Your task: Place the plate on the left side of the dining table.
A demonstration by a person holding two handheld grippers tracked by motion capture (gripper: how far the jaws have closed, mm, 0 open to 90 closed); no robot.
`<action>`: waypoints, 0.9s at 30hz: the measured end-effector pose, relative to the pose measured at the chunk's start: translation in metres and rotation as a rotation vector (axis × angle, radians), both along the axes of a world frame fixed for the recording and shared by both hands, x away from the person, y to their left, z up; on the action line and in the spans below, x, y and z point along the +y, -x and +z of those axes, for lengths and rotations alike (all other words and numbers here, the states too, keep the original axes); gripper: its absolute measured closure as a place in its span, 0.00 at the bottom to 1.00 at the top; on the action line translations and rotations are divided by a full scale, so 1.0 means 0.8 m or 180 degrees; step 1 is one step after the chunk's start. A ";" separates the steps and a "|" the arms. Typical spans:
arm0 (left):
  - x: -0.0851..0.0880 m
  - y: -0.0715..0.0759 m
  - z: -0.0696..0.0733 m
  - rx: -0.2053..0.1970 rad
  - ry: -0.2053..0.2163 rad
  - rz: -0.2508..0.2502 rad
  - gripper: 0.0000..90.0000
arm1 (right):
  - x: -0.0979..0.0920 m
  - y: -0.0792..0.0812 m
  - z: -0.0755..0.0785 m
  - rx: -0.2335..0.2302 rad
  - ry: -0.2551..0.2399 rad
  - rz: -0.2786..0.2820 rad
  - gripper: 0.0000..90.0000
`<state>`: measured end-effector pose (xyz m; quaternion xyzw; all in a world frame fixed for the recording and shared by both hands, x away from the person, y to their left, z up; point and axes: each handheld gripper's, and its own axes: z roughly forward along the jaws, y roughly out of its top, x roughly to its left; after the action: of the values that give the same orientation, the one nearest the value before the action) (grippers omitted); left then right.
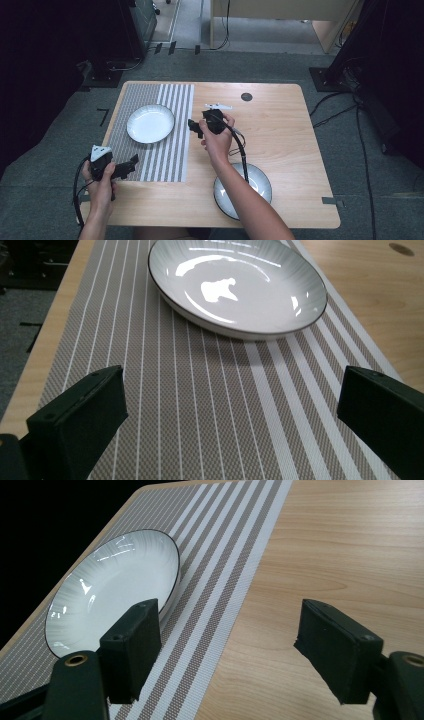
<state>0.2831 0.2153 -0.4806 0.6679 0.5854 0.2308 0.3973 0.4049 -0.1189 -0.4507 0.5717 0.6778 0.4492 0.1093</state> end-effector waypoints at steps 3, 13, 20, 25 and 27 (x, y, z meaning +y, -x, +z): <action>-0.001 0.009 -0.008 0.0020 -0.0068 -0.0024 0.00 | -0.007 0.007 0.006 -0.0032 0.0007 0.0005 0.29; 0.016 0.031 -0.023 0.0068 -0.0151 0.0062 0.00 | -0.041 0.030 0.021 -0.0119 -0.0021 -0.0032 0.28; 0.030 0.035 -0.030 0.0116 -0.0293 0.0107 0.00 | -0.069 0.044 0.018 -0.0122 -0.0087 -0.0138 0.29; 0.042 0.035 -0.037 0.0159 -0.0360 0.0152 0.00 | -0.089 0.057 0.017 -0.0130 -0.0072 -0.0172 0.29; 0.043 0.035 -0.039 0.0182 -0.0384 0.0137 0.00 | -0.096 0.063 0.018 -0.0141 -0.0059 -0.0183 0.29</action>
<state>0.2555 0.2500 -0.5120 0.6842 0.5958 0.2550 0.3344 0.3548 -0.1955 -0.4361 0.5818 0.6543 0.4647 0.1319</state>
